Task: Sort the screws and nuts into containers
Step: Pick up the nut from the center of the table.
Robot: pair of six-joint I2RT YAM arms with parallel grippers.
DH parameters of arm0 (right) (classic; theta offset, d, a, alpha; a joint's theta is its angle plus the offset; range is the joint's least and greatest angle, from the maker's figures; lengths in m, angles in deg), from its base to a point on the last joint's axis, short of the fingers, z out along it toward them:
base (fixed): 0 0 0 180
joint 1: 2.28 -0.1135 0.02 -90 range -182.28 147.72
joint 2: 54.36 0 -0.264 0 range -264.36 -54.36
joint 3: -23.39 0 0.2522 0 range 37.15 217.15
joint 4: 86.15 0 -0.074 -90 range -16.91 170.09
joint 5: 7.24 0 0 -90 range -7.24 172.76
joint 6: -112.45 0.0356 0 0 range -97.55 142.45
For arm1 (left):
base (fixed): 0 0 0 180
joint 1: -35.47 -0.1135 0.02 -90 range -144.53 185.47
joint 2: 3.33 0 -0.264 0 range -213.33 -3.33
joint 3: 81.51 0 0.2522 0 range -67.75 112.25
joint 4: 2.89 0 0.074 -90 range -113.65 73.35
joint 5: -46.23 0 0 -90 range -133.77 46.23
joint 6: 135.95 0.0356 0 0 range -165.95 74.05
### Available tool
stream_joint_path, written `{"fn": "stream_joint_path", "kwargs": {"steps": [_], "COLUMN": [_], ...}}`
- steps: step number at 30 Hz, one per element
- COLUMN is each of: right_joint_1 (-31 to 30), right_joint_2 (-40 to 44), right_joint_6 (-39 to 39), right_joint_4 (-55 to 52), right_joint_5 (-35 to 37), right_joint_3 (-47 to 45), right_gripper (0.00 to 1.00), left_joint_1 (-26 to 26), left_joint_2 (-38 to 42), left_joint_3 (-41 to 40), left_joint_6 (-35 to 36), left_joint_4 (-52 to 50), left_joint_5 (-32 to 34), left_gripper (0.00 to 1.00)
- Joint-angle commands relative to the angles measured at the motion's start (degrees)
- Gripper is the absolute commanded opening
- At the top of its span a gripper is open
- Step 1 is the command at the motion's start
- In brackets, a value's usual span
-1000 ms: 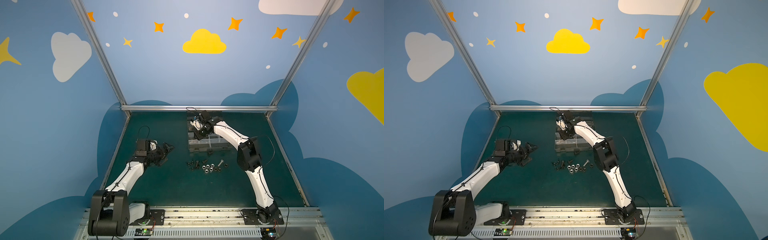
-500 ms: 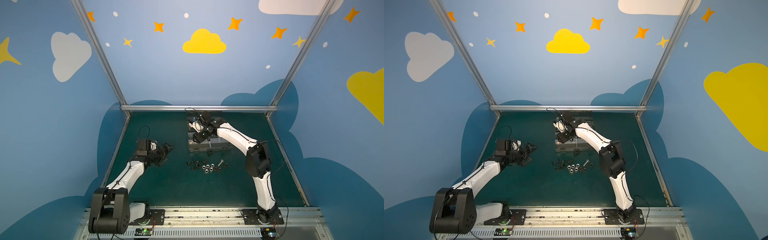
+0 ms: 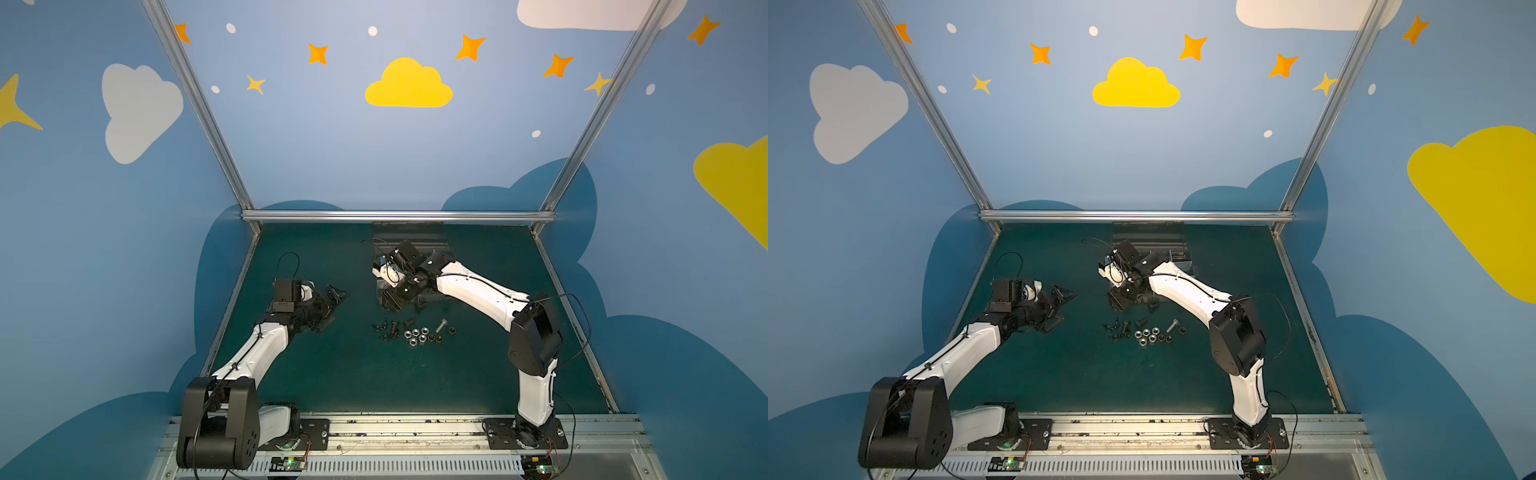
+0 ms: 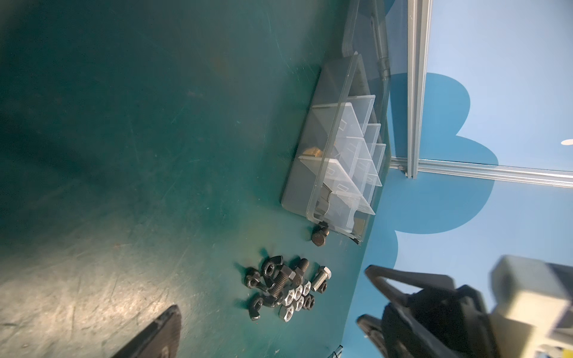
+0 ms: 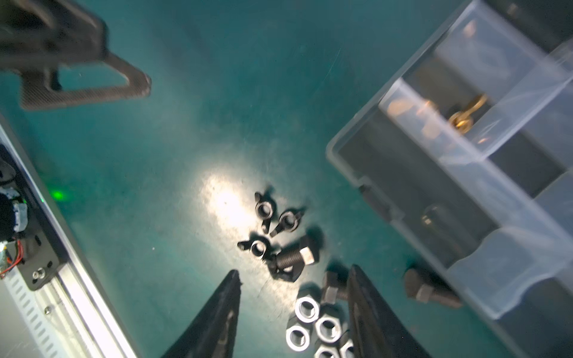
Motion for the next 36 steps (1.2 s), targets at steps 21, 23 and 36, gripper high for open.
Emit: {"fn": "stream_joint_path", "kwargs": {"steps": [21,23,36], "right_joint_1": [-5.3,-5.4,-5.9], "right_joint_2": [-5.8,-6.5,-10.7], "right_joint_6": [4.8,4.0,1.6], "right_joint_4": [5.2,5.6,9.7], "right_joint_5": [-4.7,-4.9,-5.1], "right_joint_3": [-3.8,-3.6,-1.4], "right_gripper": [0.52,0.50,0.46], "left_joint_1": [-4.4,-4.7,-7.2], "left_joint_2": [4.5,4.8,5.1], "left_joint_3": [-3.7,-4.2,-6.4], "left_joint_6": [-0.2,-0.5,-1.7], "left_joint_4": [-2.5,-2.1,0.4], "left_joint_5": [0.5,0.5,-2.3], "left_gripper": [1.00,1.00,1.00]}}
